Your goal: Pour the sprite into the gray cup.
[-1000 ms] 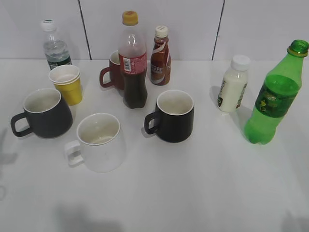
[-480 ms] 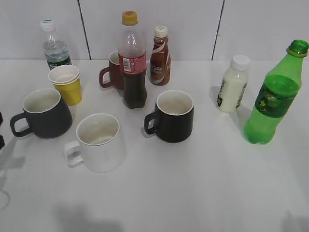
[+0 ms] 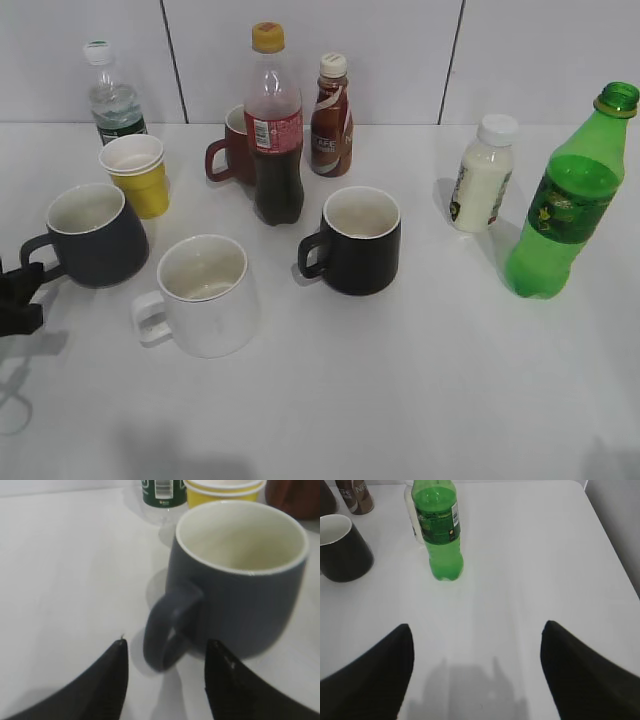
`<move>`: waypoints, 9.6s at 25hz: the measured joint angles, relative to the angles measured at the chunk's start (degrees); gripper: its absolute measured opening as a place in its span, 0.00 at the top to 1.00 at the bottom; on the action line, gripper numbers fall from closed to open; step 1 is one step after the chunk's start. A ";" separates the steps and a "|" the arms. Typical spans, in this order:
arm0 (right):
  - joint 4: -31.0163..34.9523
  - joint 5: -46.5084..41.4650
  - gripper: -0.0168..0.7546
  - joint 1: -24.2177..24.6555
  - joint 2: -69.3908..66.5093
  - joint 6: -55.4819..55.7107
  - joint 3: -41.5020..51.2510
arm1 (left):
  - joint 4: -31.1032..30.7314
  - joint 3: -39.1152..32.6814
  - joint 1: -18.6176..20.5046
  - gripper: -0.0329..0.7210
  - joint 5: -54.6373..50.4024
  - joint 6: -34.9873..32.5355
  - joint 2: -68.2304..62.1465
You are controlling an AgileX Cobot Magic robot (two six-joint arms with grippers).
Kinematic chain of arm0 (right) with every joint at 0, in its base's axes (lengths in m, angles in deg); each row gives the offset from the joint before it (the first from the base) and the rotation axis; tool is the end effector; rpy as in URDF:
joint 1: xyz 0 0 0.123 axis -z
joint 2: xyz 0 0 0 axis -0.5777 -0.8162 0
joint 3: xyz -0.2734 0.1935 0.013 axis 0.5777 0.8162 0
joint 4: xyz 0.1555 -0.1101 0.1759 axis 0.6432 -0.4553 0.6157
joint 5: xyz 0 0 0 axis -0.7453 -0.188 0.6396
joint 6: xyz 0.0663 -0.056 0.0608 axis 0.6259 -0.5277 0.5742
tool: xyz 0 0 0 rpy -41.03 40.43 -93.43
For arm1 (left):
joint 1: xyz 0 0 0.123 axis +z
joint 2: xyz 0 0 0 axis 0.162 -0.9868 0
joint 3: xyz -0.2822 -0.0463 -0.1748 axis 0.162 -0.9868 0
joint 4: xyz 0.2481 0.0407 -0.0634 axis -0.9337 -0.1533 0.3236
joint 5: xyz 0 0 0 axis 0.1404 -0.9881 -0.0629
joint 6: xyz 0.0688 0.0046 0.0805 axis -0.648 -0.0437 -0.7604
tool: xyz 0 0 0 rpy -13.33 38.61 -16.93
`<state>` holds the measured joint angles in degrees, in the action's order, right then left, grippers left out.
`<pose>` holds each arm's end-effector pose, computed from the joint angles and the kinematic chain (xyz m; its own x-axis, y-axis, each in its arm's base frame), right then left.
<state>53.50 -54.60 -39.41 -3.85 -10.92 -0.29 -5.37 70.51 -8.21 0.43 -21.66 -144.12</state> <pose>-0.0361 -0.0039 0.2773 -0.4244 0.0125 -0.9054 -0.0434 0.9985 0.0341 0.2355 -0.0113 0.1308 -0.3954 0.0496 -0.9172 0.1402 0.9901 -0.0069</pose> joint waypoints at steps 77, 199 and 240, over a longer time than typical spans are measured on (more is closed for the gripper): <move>0.76 106.07 0.16 -4.68 -82.96 -0.98 15.93 | -3.65 12.22 0.04 0.89 -6.07 0.36 15.80; 0.76 113.70 0.44 -8.77 -85.69 -2.19 8.66 | 1.90 16.63 2.95 0.89 -0.91 -4.52 -12.01; 11.69 126.66 0.44 -8.77 -107.14 -6.45 9.88 | -2.16 0.06 2.97 0.60 0.38 -4.39 11.15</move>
<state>65.20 72.06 -48.18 -110.99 -17.38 9.59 -7.53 70.57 -5.24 0.82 -26.05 -132.98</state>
